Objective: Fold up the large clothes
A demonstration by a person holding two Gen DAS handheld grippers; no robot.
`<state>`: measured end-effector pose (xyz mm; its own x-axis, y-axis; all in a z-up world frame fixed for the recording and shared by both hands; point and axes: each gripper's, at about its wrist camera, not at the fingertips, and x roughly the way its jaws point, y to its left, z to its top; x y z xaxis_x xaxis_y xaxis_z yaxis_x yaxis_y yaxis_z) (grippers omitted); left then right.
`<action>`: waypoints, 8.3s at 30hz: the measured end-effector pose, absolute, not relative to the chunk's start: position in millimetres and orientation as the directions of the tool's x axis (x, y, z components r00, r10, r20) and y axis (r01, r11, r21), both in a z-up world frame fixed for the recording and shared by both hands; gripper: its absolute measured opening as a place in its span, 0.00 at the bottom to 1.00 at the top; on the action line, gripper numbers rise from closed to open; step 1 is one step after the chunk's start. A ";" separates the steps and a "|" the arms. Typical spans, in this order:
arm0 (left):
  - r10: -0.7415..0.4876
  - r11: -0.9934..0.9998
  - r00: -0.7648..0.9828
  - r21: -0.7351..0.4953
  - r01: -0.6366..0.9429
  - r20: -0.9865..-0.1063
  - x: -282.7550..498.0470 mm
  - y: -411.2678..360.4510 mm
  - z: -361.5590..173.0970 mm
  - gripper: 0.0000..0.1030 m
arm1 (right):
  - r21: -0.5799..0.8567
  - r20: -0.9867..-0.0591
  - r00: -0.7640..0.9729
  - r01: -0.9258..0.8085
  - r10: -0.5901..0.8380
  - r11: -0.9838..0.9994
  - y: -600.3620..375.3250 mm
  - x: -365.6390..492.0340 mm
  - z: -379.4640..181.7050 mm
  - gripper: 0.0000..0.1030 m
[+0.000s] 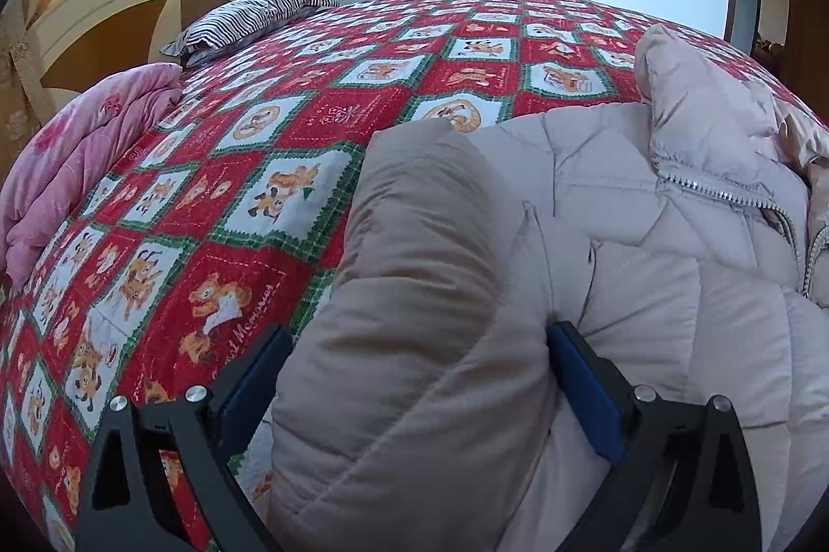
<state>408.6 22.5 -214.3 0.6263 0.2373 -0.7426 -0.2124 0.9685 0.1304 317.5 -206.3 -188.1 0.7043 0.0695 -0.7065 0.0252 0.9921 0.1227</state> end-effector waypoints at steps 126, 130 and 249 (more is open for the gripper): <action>0.007 0.979 0.704 0.148 0.139 -0.710 545.7 -98.1 -172.1 0.85 | 0.097 -0.726 0.682 -0.034 0.094 0.995 -255.8 479.5 -120.8 0.47; -0.031 0.985 0.694 0.097 0.144 -0.719 541.1 -90.0 -181.2 0.85 | 0.108 -0.755 0.648 -0.033 0.104 0.994 -259.5 469.8 -156.0 0.47; -0.369 0.928 0.739 -0.270 0.257 -0.564 34.4 163.6 -99.7 0.12 | 0.392 -0.634 0.740 0.054 0.227 0.918 -317.1 -38.9 -111.6 0.14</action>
<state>34.4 163.6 -99.7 0.7391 -0.3687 -0.5638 0.2573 0.9280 -0.2695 -38.9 -317.1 -111.6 0.7395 0.2272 -0.6337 0.0540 0.9183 0.3923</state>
